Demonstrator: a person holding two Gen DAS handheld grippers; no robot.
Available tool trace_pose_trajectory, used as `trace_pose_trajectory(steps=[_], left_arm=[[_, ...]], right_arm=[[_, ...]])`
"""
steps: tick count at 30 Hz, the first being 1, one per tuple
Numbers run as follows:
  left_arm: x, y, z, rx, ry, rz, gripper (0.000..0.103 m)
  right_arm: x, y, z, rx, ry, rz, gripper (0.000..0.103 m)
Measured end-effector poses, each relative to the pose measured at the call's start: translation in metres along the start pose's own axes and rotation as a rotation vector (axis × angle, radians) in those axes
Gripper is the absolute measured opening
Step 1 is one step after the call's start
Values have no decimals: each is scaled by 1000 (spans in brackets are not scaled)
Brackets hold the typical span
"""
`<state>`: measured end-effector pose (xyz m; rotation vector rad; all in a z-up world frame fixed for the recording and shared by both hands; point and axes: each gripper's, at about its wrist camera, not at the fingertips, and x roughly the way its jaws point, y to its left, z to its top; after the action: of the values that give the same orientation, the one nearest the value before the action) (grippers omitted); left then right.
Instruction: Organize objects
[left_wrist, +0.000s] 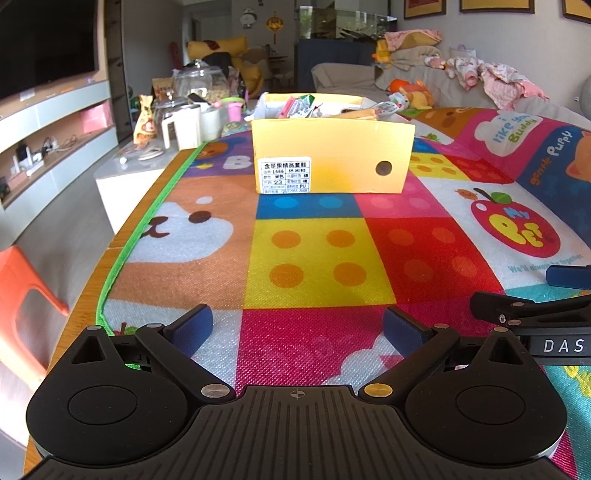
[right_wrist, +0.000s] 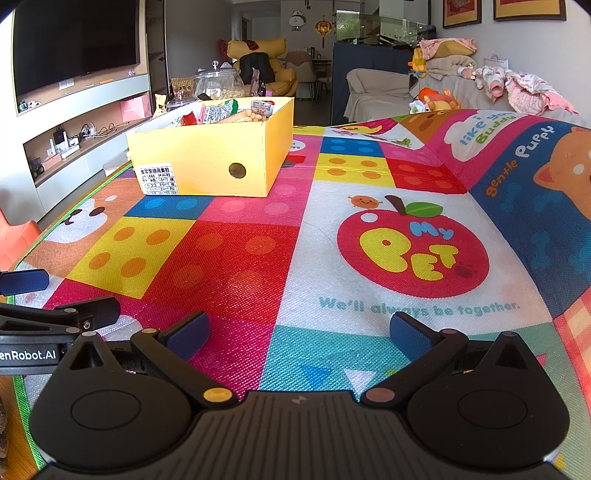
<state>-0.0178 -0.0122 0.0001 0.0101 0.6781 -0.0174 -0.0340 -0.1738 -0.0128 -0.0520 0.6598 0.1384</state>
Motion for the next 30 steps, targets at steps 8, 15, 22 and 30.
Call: trace_pose_trajectory(steps=[8, 15, 22, 30], left_arm=[[0, 0, 0, 2, 1, 1, 101], [0, -1, 1, 3, -1, 0, 101], [0, -1, 1, 5, 0, 6, 101], [1, 0, 1, 0, -1, -1, 101]], right_arm=[[0, -1, 0, 0, 0, 1, 103], [0, -1, 0, 0, 0, 1, 103], [0, 0, 0, -1, 0, 0, 103], [0, -1, 0, -1, 0, 0, 103]])
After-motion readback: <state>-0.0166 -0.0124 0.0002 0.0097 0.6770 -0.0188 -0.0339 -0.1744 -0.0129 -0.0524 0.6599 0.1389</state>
